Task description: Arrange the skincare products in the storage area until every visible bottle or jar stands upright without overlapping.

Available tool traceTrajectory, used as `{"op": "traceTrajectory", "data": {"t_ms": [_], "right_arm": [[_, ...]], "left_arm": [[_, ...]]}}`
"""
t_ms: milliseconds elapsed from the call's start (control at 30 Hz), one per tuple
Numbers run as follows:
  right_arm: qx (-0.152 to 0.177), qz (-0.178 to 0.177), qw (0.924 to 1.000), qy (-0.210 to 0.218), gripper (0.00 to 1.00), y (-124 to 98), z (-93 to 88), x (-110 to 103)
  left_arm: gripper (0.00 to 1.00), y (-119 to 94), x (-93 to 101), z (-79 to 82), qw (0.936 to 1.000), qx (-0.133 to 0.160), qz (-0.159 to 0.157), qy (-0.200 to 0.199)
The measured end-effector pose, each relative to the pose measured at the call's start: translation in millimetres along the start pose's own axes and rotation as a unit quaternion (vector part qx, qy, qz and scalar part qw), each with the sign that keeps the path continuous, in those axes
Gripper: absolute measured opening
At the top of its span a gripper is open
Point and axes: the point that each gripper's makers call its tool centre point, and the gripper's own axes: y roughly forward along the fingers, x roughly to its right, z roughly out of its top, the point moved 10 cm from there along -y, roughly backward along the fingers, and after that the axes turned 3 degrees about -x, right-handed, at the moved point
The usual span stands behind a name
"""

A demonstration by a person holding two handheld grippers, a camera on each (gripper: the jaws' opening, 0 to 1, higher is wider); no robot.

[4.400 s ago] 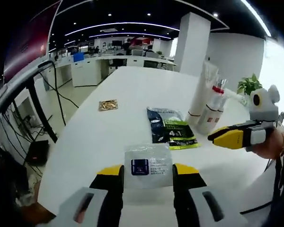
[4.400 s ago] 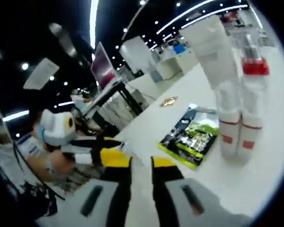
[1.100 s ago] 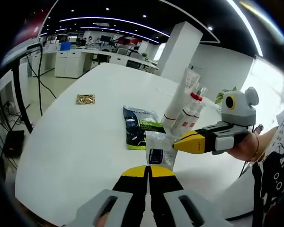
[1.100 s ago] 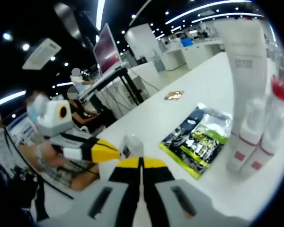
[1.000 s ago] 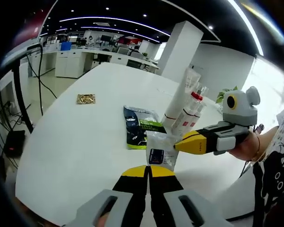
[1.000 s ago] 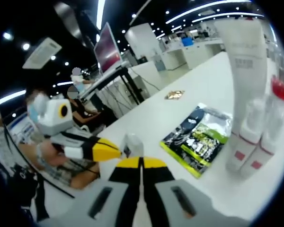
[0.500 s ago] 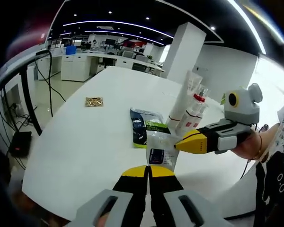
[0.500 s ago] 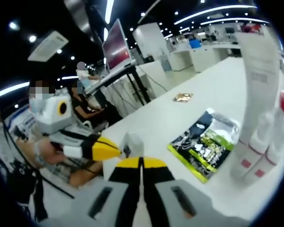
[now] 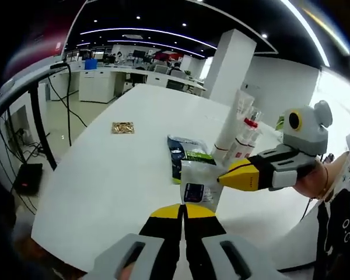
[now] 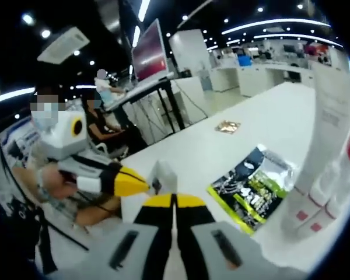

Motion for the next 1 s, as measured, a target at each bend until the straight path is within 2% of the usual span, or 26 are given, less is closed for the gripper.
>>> {"op": "traceTrajectory", "data": {"t_ms": [267, 400, 500, 767, 1000], "right_arm": [[0.000, -0.025, 0.9997, -0.007, 0.00, 9.3, 10.9, 7.7], [-0.002, -0.034, 0.9994, 0.002, 0.00, 16.2, 17.5, 12.4], [-0.005, -0.044, 0.9989, -0.015, 0.00, 24.2, 25.3, 14.0], [-0.009, -0.055, 0.9983, -0.019, 0.00, 38.2, 42.4, 23.7], [-0.025, -0.065, 0.9975, -0.003, 0.00, 52.0, 47.2, 36.4]], "left_arm": [[0.00, 11.2, -6.7, 16.9, 0.9999, -0.007, 0.010, 0.006], [0.00, 15.2, -10.7, 24.0, 0.9998, -0.012, 0.017, 0.005], [0.00, 16.9, -15.0, 30.1, 0.9996, -0.010, 0.025, 0.006], [0.00, 23.8, -29.1, 45.8, 0.9997, -0.002, 0.022, -0.014], [0.00, 36.6, -38.2, 56.1, 0.9994, -0.016, 0.023, -0.018]]}}
